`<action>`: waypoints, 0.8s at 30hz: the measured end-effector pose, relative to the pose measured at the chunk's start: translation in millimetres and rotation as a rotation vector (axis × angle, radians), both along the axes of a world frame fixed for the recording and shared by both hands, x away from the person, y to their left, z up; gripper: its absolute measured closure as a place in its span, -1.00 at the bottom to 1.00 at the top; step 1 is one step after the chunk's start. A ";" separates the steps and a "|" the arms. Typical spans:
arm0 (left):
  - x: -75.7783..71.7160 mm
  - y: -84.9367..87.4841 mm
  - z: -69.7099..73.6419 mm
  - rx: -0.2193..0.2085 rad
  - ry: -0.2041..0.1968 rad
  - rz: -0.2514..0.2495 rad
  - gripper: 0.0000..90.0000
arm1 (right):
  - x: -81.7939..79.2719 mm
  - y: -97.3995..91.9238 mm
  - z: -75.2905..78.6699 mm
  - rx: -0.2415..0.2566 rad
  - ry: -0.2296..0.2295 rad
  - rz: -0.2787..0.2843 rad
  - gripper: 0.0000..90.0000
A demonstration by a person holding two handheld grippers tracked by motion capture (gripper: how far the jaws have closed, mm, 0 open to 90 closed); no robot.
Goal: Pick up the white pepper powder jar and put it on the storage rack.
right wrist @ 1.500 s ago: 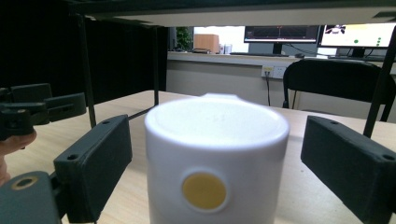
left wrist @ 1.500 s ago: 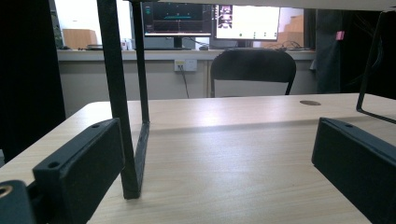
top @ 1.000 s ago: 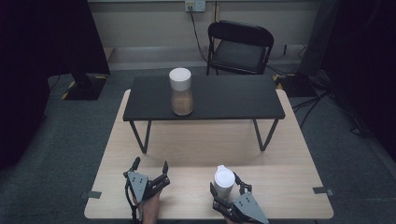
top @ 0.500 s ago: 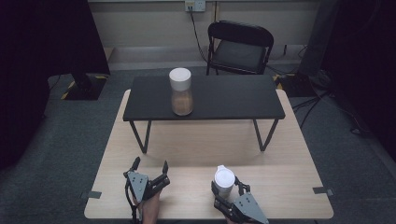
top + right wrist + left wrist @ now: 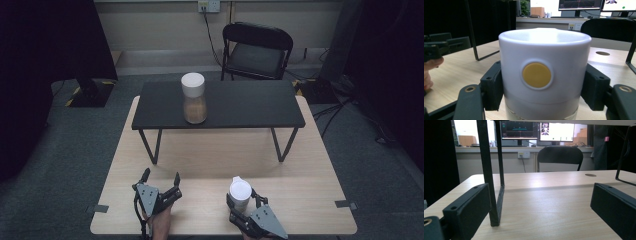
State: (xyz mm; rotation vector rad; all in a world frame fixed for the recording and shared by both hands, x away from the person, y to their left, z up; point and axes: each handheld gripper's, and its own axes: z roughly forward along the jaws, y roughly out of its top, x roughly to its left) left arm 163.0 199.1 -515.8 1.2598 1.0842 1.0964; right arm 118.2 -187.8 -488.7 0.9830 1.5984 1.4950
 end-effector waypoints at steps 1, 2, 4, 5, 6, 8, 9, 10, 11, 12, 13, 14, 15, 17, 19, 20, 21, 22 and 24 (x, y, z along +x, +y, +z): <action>0.0 0.0 0.0 0.000 0.000 0.000 -0.94 | 0.0 0.0 0.0 0.000 0.000 0.000 -0.33; 0.0 0.0 0.0 0.000 0.000 0.000 -0.94 | 0.1 -0.3 2.7 0.006 0.003 -0.001 -0.33; 0.0 0.0 0.0 0.000 0.000 0.000 -0.94 | 0.1 -1.0 4.9 0.012 0.002 0.002 -0.33; 0.0 0.0 0.0 0.000 0.000 0.000 -0.94 | 0.1 -1.0 4.9 0.012 0.002 0.002 -0.33; 0.0 0.0 0.0 0.000 0.000 0.000 -0.94 | 0.0 -1.1 5.8 0.014 -0.001 0.003 -0.33; 0.0 0.0 0.0 0.000 0.000 0.000 -0.94 | 0.3 -1.5 9.3 0.012 -0.003 0.008 -0.33; 0.0 0.0 0.0 0.000 0.000 0.000 -0.94 | 0.7 -1.8 10.4 0.014 -0.002 0.012 -0.33; 0.0 0.0 0.0 0.000 0.000 0.000 -0.94 | 1.2 -2.2 11.7 0.014 0.002 0.015 -0.33; 0.0 0.0 0.0 0.000 0.000 0.000 -0.94 | 1.7 -2.5 13.1 0.012 0.006 0.017 -0.33; 0.0 0.0 0.0 0.000 0.000 0.000 -0.94 | 2.1 -2.4 14.2 0.011 0.009 0.017 -0.33; 0.0 0.0 0.0 0.000 0.000 0.000 -0.94 | 2.3 -2.5 15.2 0.010 0.012 0.018 -0.33; 0.0 0.0 0.0 0.000 0.000 0.000 -0.94 | 2.3 -2.5 15.9 0.009 0.012 0.018 -0.33; 0.0 0.0 0.1 0.000 0.000 0.000 -0.94 | 2.6 -2.6 16.5 0.007 0.011 0.018 -0.33; 0.0 0.0 0.0 0.000 0.000 0.000 -0.94 | 3.2 -3.0 17.6 0.005 0.010 0.020 -0.33; 0.0 0.0 0.0 0.000 0.000 0.000 -0.94 | 4.3 -3.4 20.4 0.001 0.010 0.023 -0.33; 0.0 0.0 0.0 0.000 0.000 0.000 -0.94 | 5.0 -3.6 22.3 -0.004 0.008 0.025 -0.33; 0.0 0.0 0.0 0.000 0.000 0.000 -0.94 | 5.6 -3.8 24.1 -0.005 0.007 0.028 -0.33; 0.0 0.0 0.1 0.000 0.000 0.000 -0.94 | 6.3 -4.2 25.3 -0.007 0.005 0.031 -0.33; 0.0 0.0 0.0 0.000 0.000 0.000 -0.94 | 8.1 -4.8 29.3 -0.012 0.005 0.039 -0.33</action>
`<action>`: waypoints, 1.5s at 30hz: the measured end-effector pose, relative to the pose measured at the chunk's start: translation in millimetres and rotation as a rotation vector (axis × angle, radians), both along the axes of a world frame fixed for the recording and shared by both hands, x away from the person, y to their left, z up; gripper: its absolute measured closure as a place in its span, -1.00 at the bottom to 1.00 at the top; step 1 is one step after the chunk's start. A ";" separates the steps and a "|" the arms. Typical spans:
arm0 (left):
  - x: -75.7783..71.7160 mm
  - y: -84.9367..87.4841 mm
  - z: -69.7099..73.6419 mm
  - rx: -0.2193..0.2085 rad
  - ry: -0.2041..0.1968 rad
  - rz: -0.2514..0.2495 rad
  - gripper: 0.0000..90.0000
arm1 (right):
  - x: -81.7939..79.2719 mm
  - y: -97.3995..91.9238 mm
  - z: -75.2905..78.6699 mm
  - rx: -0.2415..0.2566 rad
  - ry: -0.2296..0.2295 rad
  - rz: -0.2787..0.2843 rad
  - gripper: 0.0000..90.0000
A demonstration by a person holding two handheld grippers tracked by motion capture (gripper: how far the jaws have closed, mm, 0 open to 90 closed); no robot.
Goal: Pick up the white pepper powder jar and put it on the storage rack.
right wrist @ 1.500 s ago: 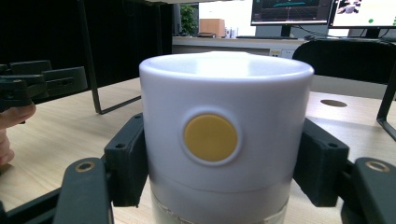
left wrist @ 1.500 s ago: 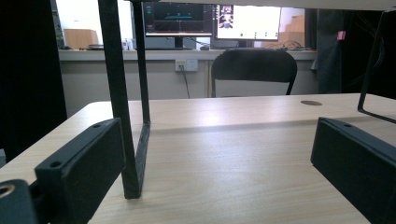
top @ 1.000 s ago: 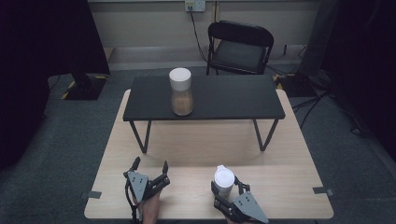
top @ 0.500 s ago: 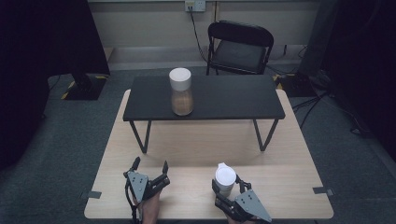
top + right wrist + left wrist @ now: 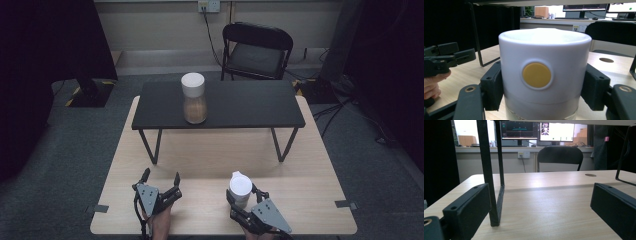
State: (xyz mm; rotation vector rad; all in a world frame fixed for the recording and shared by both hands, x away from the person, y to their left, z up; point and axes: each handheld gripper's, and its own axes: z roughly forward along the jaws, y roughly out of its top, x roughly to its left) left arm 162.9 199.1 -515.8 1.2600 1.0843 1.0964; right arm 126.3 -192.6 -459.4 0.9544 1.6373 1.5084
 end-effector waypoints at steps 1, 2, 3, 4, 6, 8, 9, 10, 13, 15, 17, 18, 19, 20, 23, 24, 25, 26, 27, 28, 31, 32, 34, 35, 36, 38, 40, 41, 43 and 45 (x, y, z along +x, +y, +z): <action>0.0 0.0 0.0 0.000 0.000 0.000 -0.94 | 1.8 -0.2 4.0 -0.006 0.003 0.005 -0.33; 0.0 0.0 0.0 0.000 0.000 0.000 -0.94 | 2.8 -0.4 6.4 -0.011 0.006 0.008 -0.33; 0.0 0.0 0.0 0.000 0.000 0.000 -0.94 | 3.9 -0.7 8.4 -0.014 0.006 0.012 -0.33; 0.0 0.0 0.0 0.000 0.000 0.000 -0.94 | 4.6 -1.0 10.2 -0.013 0.008 0.015 -0.33; 0.0 0.0 0.0 0.000 0.000 0.000 -0.94 | 6.0 -1.5 13.7 -0.017 0.009 0.018 -0.33; 0.0 0.0 0.0 0.000 0.000 0.000 -0.94 | 7.4 -1.9 17.3 -0.022 0.009 0.021 -0.33; 0.0 0.0 0.0 0.000 0.000 0.000 -0.94 | 8.3 -2.3 19.4 -0.022 0.011 0.024 -0.33; 0.0 0.0 0.0 0.000 0.000 0.000 -0.94 | 9.1 -2.4 21.6 -0.024 0.011 0.026 -0.33; 0.0 0.0 0.0 0.000 0.000 0.000 -0.94 | 11.6 -2.8 27.6 -0.032 0.004 0.033 -0.33; 0.0 0.0 -0.1 0.000 0.000 0.000 -0.94 | 13.4 -3.0 31.4 -0.034 0.001 0.038 -0.33; 0.0 0.0 0.0 0.000 0.000 0.000 -0.94 | 15.4 -3.2 34.9 -0.038 -0.002 0.042 -0.33; 0.0 0.0 0.0 0.000 0.000 0.000 -0.94 | 16.4 -3.2 36.6 -0.038 -0.001 0.043 -0.33; 0.0 0.0 -0.1 0.000 0.000 0.000 -0.94 | 17.6 -3.4 38.1 -0.040 -0.001 0.045 -0.33; 0.0 0.0 0.0 0.000 0.000 0.000 -0.94 | 18.8 -3.2 39.7 -0.038 -0.002 0.045 -0.33; 0.0 -0.1 -0.1 0.000 0.000 0.000 -0.94 | 23.6 -3.5 45.6 -0.029 0.000 0.049 -0.33; 0.0 -0.1 -0.1 0.000 0.000 0.000 -0.94 | 25.3 -3.3 47.7 -0.029 -0.003 0.051 -0.33; 0.0 -0.1 -0.1 0.000 0.000 0.000 -0.94 | 26.7 -2.8 50.1 -0.033 -0.007 0.051 -0.33; 0.0 -0.1 -0.1 0.000 0.000 0.000 -0.94 | 28.2 -2.2 52.6 -0.036 -0.011 0.051 -0.33; 0.0 -0.1 -0.1 0.000 0.000 0.000 -0.94 | 29.9 -2.0 55.2 -0.038 -0.015 0.053 -0.33; 0.0 -0.1 0.0 0.000 0.000 0.000 -0.94 | 31.5 -1.8 57.8 -0.039 -0.017 0.054 -0.33; 0.0 -0.1 -0.1 0.000 0.000 0.000 -0.94 | 35.9 -1.7 64.7 -0.039 -0.024 0.058 -0.33; 0.0 -0.1 -0.1 0.000 0.000 0.000 -0.94 | 37.1 -1.7 66.9 -0.039 -0.026 0.059 -0.33; 0.0 -0.1 -0.1 0.000 0.000 0.000 -0.94 | 39.2 -2.2 70.6 -0.037 -0.030 0.060 -0.33; 0.0 -0.1 0.0 0.000 0.000 0.000 -0.94 | 40.2 -2.5 72.8 -0.037 -0.029 0.060 -0.33; 0.0 -0.1 -0.1 0.000 0.000 0.000 -0.94 | 41.1 -2.9 74.7 -0.038 -0.029 0.062 -0.33; 0.0 -0.1 0.0 0.000 0.000 0.000 -0.94 | 43.4 -3.8 78.9 -0.048 -0.030 0.068 -0.33; 0.0 -0.1 0.0 0.000 0.000 0.000 -0.94 | 45.2 -4.3 82.0 -0.055 -0.032 0.070 -0.33; 0.0 -0.2 0.0 0.000 0.000 0.001 -0.94 | 45.9 -4.8 83.4 -0.054 -0.032 0.070 -0.33; 0.0 -0.3 0.0 0.000 0.000 0.002 -0.94 | 47.6 -5.9 86.0 -0.052 -0.035 0.071 -0.33; 0.0 -0.3 0.0 0.000 0.000 0.002 -0.93 | 49.1 -6.3 89.2 -0.053 -0.038 0.070 -0.33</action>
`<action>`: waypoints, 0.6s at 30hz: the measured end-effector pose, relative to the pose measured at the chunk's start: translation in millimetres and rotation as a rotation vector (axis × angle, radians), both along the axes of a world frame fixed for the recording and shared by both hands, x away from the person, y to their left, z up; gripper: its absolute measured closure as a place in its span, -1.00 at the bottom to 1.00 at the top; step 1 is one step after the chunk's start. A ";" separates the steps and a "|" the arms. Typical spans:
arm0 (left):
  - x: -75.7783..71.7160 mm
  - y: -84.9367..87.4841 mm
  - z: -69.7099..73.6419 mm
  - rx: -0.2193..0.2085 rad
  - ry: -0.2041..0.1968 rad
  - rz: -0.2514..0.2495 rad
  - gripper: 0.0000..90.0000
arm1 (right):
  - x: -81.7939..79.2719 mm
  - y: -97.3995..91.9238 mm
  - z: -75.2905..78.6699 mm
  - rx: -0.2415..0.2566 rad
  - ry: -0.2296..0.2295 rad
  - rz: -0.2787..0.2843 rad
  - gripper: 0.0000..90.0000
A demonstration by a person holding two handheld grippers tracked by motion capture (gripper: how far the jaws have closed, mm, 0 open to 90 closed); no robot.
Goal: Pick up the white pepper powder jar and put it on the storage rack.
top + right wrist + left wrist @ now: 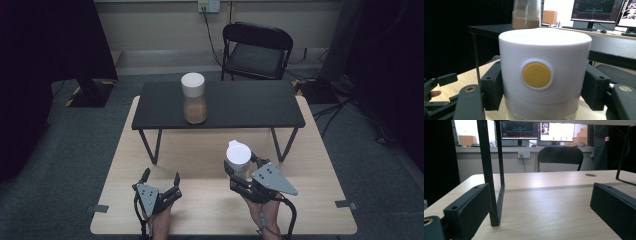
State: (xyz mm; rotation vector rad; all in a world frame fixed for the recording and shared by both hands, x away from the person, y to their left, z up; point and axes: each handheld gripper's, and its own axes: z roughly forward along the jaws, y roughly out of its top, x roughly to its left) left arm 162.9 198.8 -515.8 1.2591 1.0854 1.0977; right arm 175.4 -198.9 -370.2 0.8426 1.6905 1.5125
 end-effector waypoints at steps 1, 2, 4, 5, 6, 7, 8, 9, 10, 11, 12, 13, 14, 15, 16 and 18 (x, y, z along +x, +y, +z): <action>0.0 0.0 0.0 0.000 0.000 0.000 -0.93 | 0.7 0.0 1.7 0.001 0.000 -0.001 -0.33; 0.0 0.0 0.0 0.000 0.000 0.000 -0.94 | 1.8 -0.3 3.7 0.001 0.001 0.000 -0.33; 0.0 0.0 0.0 0.000 0.000 0.000 -0.94 | 4.1 -0.6 7.0 0.001 0.002 0.000 -0.33; 0.0 0.0 0.0 0.000 0.000 0.000 -0.93 | 5.3 -0.7 9.0 -0.002 0.004 0.001 -0.33; 0.0 0.0 0.0 0.000 0.000 0.000 -0.93 | 6.4 -0.8 10.8 -0.005 0.004 0.002 -0.33; 0.0 0.0 0.0 0.000 0.000 0.000 -0.93 | 7.9 -0.7 12.8 -0.010 0.003 0.004 -0.33; 0.0 0.0 0.0 0.000 0.000 0.000 -0.93 | 8.5 -0.5 14.1 -0.011 0.004 0.003 -0.33; 0.0 0.0 0.0 0.000 0.000 0.000 -0.93 | 9.5 -0.5 15.3 -0.011 0.004 0.002 -0.33; 0.0 0.0 0.0 0.000 0.000 0.000 -0.93 | 10.7 -0.8 16.4 -0.007 0.004 0.003 -0.33; 0.0 0.0 0.0 0.000 0.000 0.000 -0.93 | 12.0 -1.4 17.5 -0.004 0.004 0.004 -0.33; 0.0 0.0 0.0 0.000 0.000 0.000 -0.93 | 13.1 -1.8 18.7 -0.001 0.004 0.005 -0.33; 0.0 0.0 0.0 0.000 0.000 0.000 -0.94 | 14.1 -2.0 20.2 -0.001 0.004 0.004 -0.33; 0.0 0.0 0.0 0.000 0.000 0.000 -0.93 | 15.1 -2.2 21.8 -0.002 0.004 0.004 -0.33; 0.0 0.0 0.1 0.000 0.000 0.000 -0.93 | 15.9 -2.2 23.4 -0.004 0.003 0.002 -0.33; 0.0 0.0 0.0 0.000 0.000 0.000 -0.93 | 16.8 -2.3 25.6 -0.008 0.003 0.001 -0.33; 0.0 0.0 0.1 0.000 0.000 0.000 -0.93 | 18.7 -2.7 29.0 -0.004 0.003 -0.003 -0.33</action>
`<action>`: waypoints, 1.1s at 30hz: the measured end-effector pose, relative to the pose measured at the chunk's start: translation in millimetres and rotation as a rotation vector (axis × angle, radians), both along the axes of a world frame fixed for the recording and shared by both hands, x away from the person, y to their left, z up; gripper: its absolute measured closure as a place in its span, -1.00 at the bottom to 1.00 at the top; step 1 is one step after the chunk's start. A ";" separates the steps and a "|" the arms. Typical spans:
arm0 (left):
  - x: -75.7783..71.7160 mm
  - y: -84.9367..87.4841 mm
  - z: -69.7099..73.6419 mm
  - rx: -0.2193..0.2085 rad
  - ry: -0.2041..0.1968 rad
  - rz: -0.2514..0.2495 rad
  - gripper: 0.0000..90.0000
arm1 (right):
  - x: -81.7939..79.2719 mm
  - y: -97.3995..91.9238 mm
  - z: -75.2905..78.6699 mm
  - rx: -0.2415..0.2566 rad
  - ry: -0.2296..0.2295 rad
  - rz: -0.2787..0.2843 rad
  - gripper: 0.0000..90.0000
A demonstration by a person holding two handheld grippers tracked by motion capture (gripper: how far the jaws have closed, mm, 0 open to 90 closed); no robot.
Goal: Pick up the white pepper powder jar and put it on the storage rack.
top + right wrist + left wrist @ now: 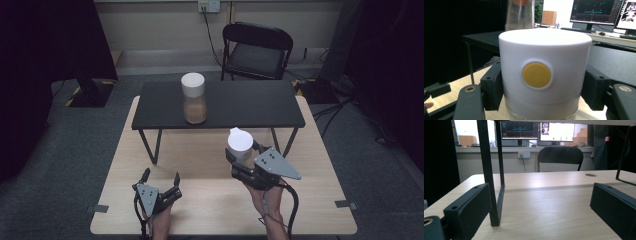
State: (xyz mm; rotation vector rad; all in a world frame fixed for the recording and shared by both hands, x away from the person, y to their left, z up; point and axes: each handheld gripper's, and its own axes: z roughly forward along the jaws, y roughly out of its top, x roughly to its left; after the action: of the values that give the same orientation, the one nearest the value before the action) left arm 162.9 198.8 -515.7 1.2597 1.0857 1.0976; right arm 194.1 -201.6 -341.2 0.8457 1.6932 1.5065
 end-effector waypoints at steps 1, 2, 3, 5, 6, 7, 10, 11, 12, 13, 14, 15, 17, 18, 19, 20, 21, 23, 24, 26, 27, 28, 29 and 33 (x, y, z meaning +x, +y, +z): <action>0.0 0.0 0.0 0.000 0.000 0.000 -0.93 | 1.2 -0.6 1.8 0.002 0.000 0.001 -0.33; 0.0 0.0 0.0 0.000 0.000 0.000 -0.93 | 2.5 -1.0 3.4 0.006 -0.001 0.001 -0.33; 0.0 0.0 0.0 0.000 0.000 0.000 -0.93 | 3.7 -0.9 5.3 0.007 -0.003 0.000 -0.33; 0.0 0.0 0.0 0.000 0.000 0.000 -0.93 | 6.1 -0.1 9.7 0.002 -0.005 0.000 -0.33; 0.0 0.0 0.0 0.000 0.000 0.000 -0.93 | 7.2 0.6 11.9 -0.001 -0.006 0.000 -0.33; 0.0 0.0 0.0 0.000 0.000 0.000 -0.93 | 8.2 1.4 13.7 -0.004 -0.009 -0.001 -0.33; 0.0 0.0 0.0 0.000 0.000 0.000 -0.93 | 12.1 3.9 16.8 -0.005 -0.014 -0.005 -0.33; 0.0 0.0 0.0 0.000 0.000 0.000 -0.93 | 13.6 4.8 18.2 -0.006 -0.012 -0.006 -0.33; 0.0 0.0 0.0 0.000 0.000 0.000 -0.93 | 15.2 5.5 19.1 -0.005 -0.013 -0.008 -0.33; 0.0 0.0 0.0 0.000 0.000 0.000 -0.93 | 16.7 6.2 20.1 -0.001 -0.012 -0.010 -0.33; 0.0 0.0 0.0 0.000 0.000 0.000 -0.93 | 18.5 6.7 21.8 0.001 -0.012 -0.010 -0.33; 0.0 0.0 0.0 0.000 0.000 0.000 -0.93 | 19.9 7.5 23.6 0.002 -0.014 -0.014 -0.33; 0.0 0.0 -0.1 0.000 -0.001 0.000 -0.93 | 21.7 10.0 28.1 0.005 -0.014 -0.026 -0.33; 0.0 0.0 -0.1 0.000 0.000 0.000 -0.93 | 22.3 11.7 30.5 0.003 -0.013 -0.035 -0.33; 0.0 0.0 -0.1 0.000 -0.001 0.000 -0.93 | 22.8 13.5 32.6 0.001 -0.012 -0.045 -0.33; 0.0 0.0 -0.1 0.000 -0.001 0.000 -0.93 | 23.4 14.7 34.5 0.001 -0.011 -0.051 -0.33; 0.0 0.0 -0.1 0.000 -0.001 0.000 -0.93 | 24.3 15.2 36.1 0.004 -0.010 -0.055 -0.33; 0.0 0.0 -0.1 0.000 -0.001 0.000 -0.93 | 26.0 16.3 39.1 0.016 -0.003 -0.066 -0.33; 0.0 0.0 -0.1 0.000 0.000 0.000 -0.93 | 26.9 16.9 40.6 0.021 -0.001 -0.072 -0.33; 0.0 -0.1 0.0 0.000 0.000 0.000 -0.93 | 29.0 17.7 43.6 0.023 -0.002 -0.078 -0.33; 0.0 -0.1 0.0 0.000 0.000 0.000 -0.93 | 29.9 18.4 44.7 0.026 -0.003 -0.083 -0.33; 0.0 -0.5 0.0 0.000 0.000 0.003 -0.93 | 30.8 19.4 46.2 0.029 -0.002 -0.088 -0.33; 0.0 -0.7 0.1 0.001 0.000 0.004 -0.93 | 32.0 20.3 47.8 0.028 -0.004 -0.092 -0.33; -0.1 -0.6 0.0 0.001 0.000 0.003 -0.93 | 36.6 25.7 55.1 0.029 -0.005 -0.105 -0.33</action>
State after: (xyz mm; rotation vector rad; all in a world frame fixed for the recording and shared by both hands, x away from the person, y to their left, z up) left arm 162.8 198.2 -515.7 1.2588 1.0880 1.1004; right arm 230.7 -175.9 -286.2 0.9310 1.6014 1.4644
